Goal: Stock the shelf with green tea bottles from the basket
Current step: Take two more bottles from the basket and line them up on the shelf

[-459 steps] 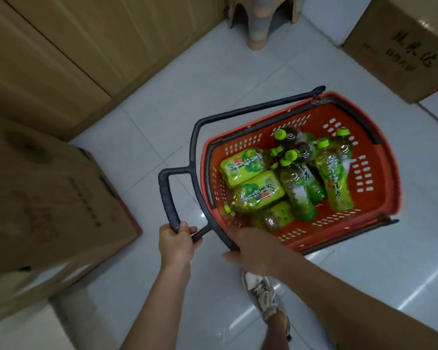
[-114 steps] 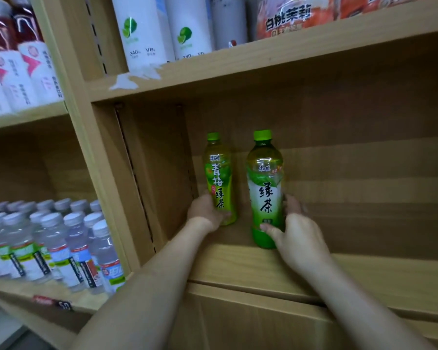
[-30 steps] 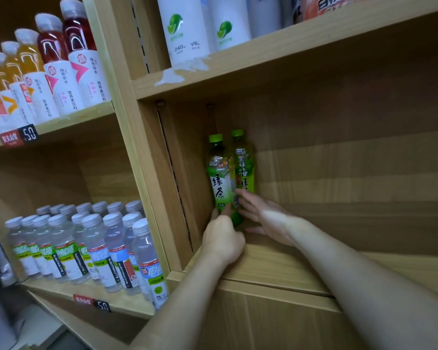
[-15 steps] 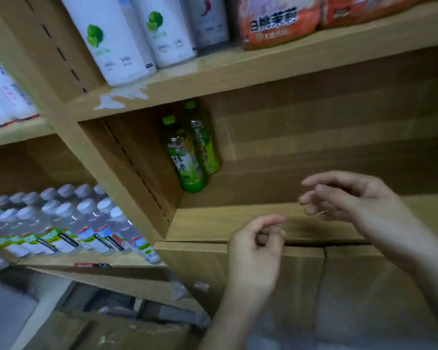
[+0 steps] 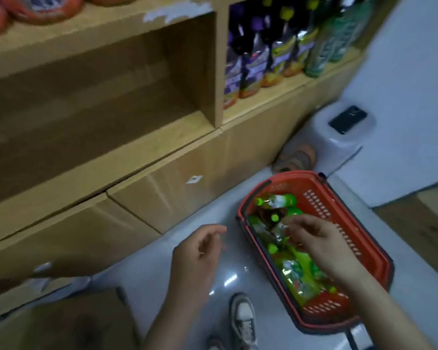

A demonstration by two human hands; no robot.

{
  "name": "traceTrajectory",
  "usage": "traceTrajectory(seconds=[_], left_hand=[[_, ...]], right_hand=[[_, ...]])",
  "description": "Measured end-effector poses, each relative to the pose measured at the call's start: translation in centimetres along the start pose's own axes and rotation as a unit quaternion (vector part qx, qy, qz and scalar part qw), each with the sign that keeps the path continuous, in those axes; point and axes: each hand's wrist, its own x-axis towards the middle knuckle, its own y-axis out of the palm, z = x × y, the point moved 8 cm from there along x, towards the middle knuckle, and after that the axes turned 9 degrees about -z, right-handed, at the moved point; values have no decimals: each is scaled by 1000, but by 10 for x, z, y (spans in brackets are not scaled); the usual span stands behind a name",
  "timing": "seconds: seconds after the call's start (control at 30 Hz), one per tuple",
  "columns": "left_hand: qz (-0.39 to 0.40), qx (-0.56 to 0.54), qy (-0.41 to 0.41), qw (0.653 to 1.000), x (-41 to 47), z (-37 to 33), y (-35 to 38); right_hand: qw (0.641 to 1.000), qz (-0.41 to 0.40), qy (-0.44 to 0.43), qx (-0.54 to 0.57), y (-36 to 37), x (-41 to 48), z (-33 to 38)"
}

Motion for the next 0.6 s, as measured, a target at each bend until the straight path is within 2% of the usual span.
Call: traceTrajectory(seconds=[0.13, 0.3, 0.47, 0.6], left_hand=[[104, 32, 12, 994, -29, 37, 76], [165, 140, 44, 975, -54, 96, 152], [198, 216, 60, 954, -54, 129, 212], [199, 255, 73, 943, -29, 140, 274]], right_hand=[[992, -81, 96, -18, -73, -33, -90], [972, -152, 181, 2, -125, -61, -179], [957, -165, 218, 99, -129, -46, -238], [960, -133, 209, 132, -122, -5, -274]])
